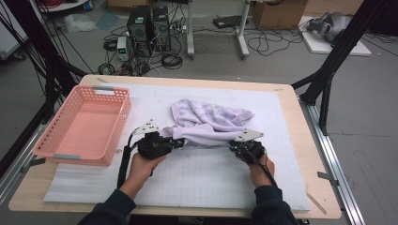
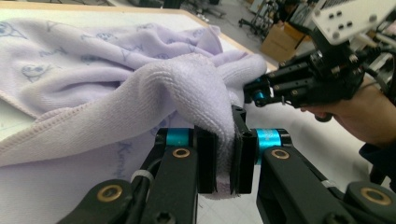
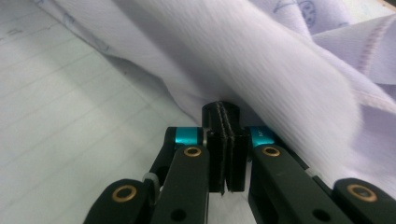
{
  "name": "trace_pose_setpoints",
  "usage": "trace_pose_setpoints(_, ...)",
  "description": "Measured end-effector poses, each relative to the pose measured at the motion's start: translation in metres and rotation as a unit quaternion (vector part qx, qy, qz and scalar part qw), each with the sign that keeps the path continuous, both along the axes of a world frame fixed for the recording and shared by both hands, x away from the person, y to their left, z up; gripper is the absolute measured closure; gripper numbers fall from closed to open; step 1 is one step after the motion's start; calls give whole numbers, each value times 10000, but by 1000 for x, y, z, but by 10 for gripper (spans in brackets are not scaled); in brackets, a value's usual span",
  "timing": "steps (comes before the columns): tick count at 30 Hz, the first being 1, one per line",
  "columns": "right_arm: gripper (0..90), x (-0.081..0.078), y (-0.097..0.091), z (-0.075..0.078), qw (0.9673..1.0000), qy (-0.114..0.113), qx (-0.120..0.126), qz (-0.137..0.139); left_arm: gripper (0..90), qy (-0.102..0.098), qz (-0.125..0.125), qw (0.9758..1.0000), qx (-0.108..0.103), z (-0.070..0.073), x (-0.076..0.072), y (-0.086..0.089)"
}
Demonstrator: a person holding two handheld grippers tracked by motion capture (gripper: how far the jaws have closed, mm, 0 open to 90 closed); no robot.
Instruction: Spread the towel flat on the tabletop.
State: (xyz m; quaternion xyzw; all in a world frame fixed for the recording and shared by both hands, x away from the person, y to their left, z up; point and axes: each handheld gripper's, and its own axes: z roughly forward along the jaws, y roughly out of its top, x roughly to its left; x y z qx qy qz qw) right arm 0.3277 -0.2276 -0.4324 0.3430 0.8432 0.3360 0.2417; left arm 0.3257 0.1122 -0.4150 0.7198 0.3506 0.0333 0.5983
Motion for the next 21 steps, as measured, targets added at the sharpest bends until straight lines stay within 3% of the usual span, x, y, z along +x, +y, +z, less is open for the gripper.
trace_pose_setpoints(1,891,-2,-2,1,10000,-46,45,73,832,20,15,10000,-39,0,0,1)
trace_pose_setpoints(3,700,-6,-2,3,9994,-212,168,223,833,8,48,10000,-55,0,0,0)
trace_pose_setpoints(5,648,-6,3,3,9986,-226,246,417,832,12,84,9999,-78,0,0,-1)
trace_pose_setpoints(8,510,-5,16,-5,9987,-315,-187,344,832,25,90,9999,-102,0,1,-1)
trace_pose_setpoints(11,554,1,21,-10,9976,-495,-450,153,832,41,83,9999,-65,0,1,-1)
trace_pose_setpoints(15,800,7,21,-16,9964,-469,-707,4,832,66,65,10000,-33,0,1,1)
trace_pose_setpoints(19,858,6,12,-11,9978,-384,-535,92,829,37,45,9999,113,-1,-1,0)
trace_pose_setpoints(21,861,1,4,-7,9987,-341,-331,170,821,-31,46,9996,270,-1,-2,1)
